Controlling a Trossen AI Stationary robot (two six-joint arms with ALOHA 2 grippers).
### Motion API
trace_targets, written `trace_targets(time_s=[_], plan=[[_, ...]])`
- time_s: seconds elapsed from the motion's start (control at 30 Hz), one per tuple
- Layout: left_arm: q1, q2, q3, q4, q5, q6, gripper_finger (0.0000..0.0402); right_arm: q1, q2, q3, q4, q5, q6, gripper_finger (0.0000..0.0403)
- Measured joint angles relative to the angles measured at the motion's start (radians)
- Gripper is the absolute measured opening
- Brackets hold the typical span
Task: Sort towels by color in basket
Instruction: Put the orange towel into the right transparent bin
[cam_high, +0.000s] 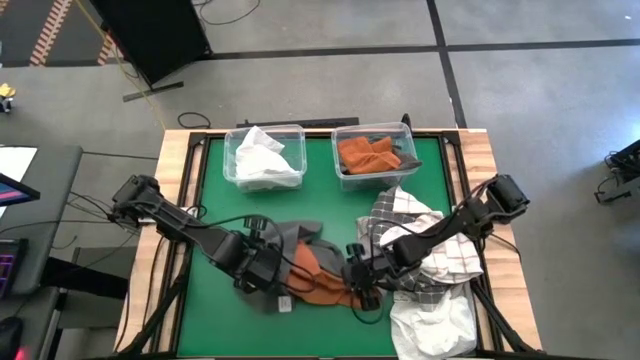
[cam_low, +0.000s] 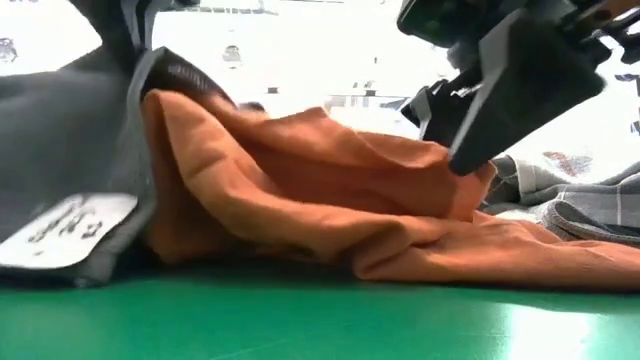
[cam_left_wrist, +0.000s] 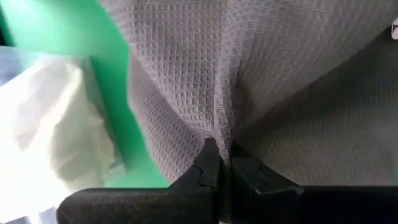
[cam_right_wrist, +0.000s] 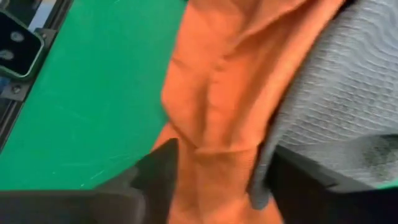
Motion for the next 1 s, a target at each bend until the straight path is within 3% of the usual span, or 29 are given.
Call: trace_targets(time_s=[0.1,0.2,0.47,0.73,1.0], plan=[[0.009,0.000,-0.071,0.093,0.027,0.008,0.0002,0.014,0.000,0.000,-0.006,0.002,0.000,0.0307],[0.021,0.001,-0.140,0.154,0.062,0.008,0.0002,0.030,0.000,0.001,-0.044,0.007,0.007,0.0326],[0.056,0.001,-0.278,0.201,0.154,-0.044,0.0002,0.055,0.000,0.001,-0.129,0.038,0.048,0.0314],[0.085,0.001,-0.392,0.363,0.273,-0.040,0.0002,0.065,-0.002,0.002,-0.215,0.038,0.139,0.0311],[0.093,0.002,-0.437,0.462,0.321,-0.037,0.0002,0.074,-0.002,0.002,-0.181,0.036,0.199,0.0311]])
